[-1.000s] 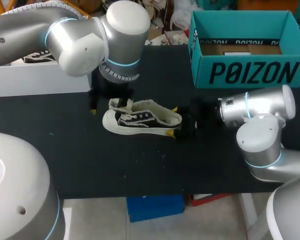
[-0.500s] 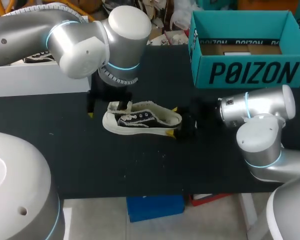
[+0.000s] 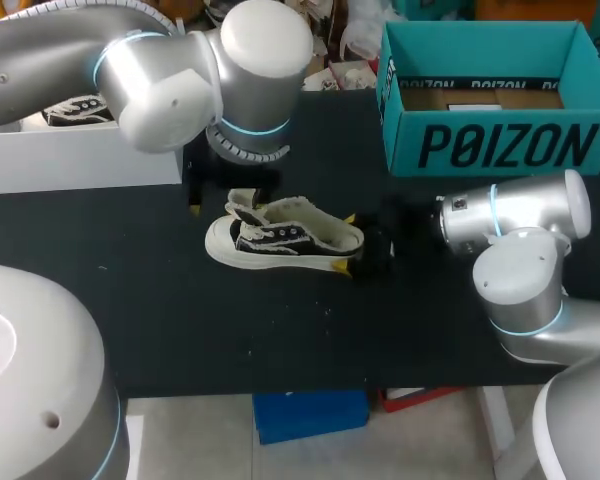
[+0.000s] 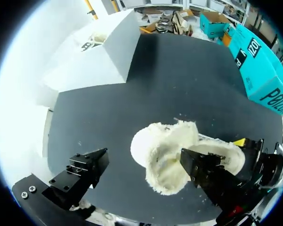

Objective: Take the shoe out of the shoebox, open the shoe tongue, remove and reinsert the insole, then place the shoe into the shoebox

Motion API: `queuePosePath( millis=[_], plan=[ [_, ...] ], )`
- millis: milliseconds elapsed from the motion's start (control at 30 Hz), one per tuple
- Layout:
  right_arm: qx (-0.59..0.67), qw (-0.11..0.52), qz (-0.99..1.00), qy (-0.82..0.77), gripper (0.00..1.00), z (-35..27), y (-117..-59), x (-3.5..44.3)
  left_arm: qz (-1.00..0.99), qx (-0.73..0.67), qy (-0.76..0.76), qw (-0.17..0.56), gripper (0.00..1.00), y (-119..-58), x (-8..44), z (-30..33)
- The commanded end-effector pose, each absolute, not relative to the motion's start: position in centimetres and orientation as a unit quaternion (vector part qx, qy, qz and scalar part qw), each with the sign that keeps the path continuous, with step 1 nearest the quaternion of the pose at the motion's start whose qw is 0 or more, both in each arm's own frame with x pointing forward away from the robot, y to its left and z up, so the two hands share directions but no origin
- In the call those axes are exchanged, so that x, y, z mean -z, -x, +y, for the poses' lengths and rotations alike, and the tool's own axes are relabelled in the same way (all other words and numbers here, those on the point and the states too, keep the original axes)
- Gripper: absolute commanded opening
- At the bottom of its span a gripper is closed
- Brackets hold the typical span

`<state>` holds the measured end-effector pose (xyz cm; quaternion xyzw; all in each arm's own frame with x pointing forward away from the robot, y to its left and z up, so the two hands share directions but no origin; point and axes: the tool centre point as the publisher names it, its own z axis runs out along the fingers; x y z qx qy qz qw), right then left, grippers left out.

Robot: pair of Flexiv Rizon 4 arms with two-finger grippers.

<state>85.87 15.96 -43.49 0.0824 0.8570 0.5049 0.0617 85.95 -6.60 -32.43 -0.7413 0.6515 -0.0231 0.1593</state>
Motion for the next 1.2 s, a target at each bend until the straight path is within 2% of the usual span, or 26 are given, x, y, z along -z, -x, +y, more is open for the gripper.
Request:
queuePosePath(
  millis=[33,100,133,167,200,233,267,367,467,567,600,667,733,800,1200],
  plan=[
    [-0.504,0.062,0.857,-0.083,0.0,16.0,-86.0,43.7,0.689,0.071,0.708,0.141,1.0,-85.4,30.4,-6.0],
    [-0.504,0.062,0.857,-0.083,0.0,16.0,-86.0,43.7,0.712,0.089,0.685,0.13,1.0,-85.8,29.7,-6.7],
    [-0.504,0.062,0.857,-0.083,0.0,16.0,-86.0,43.7,0.726,0.098,0.67,0.116,0.85,-86.0,29.4,-7.0],
    [-0.504,0.062,0.857,-0.083,0.0,16.0,-86.0,43.7,0.738,0.104,0.658,0.109,0.52,-86.3,29.1,-7.4],
    [-0.504,0.062,0.857,-0.083,0.0,16.0,-86.0,43.7,0.753,0.112,0.642,0.094,0.37,-86.5,29.0,-7.8],
    [-0.504,0.062,0.857,-0.083,0.0,16.0,-86.0,43.7,0.779,0.119,0.612,0.068,0.09,-86.7,28.9,-8.3],
    [-0.504,0.062,0.857,-0.083,0.0,16.0,-86.0,43.7,0.798,0.128,0.586,0.057,0.0,-86.8,28.9,-8.9],
    [-0.504,0.062,0.857,-0.083,0.0,16.0,-86.0,43.7,0.851,0.127,0.509,0.011,0.0,-87.3,29.4,-10.4],
    [-0.504,0.062,0.857,-0.083,0.0,16.0,-86.0,43.7,0.903,0.127,0.406,-0.067,0.0,-87.6,29.7,-11.5],
    [-0.504,0.062,0.857,-0.083,0.0,16.0,-86.0,43.7,0.924,0.108,0.353,-0.104,0.0,-88.2,29.9,-12.6],
    [-0.504,0.062,0.857,-0.083,0.0,16.0,-86.0,43.7,0.923,0.099,0.361,-0.089,0.0,-88.5,29.9,-13.1],
    [-0.504,0.062,0.857,-0.083,0.0,16.0,-86.0,43.7,0.912,0.071,0.385,-0.118,0.0,-89.5,29.7,-14.1],
    [-0.504,0.062,0.857,-0.083,0.0,16.0,-86.0,43.7,0.908,0.05,0.401,-0.112,0.0,-89.8,29.3,-14.9],
    [-0.504,0.062,0.857,-0.083,0.0,16.0,-86.0,43.7,0.889,-0.004,0.452,-0.075,0.0,-89.9,28.9,-15.9],
    [-0.504,0.062,0.857,-0.083,0.0,16.0,-86.0,43.7,0.889,-0.004,0.452,-0.075,0.0,-89.9,28.9,-15.9]
  ],
)
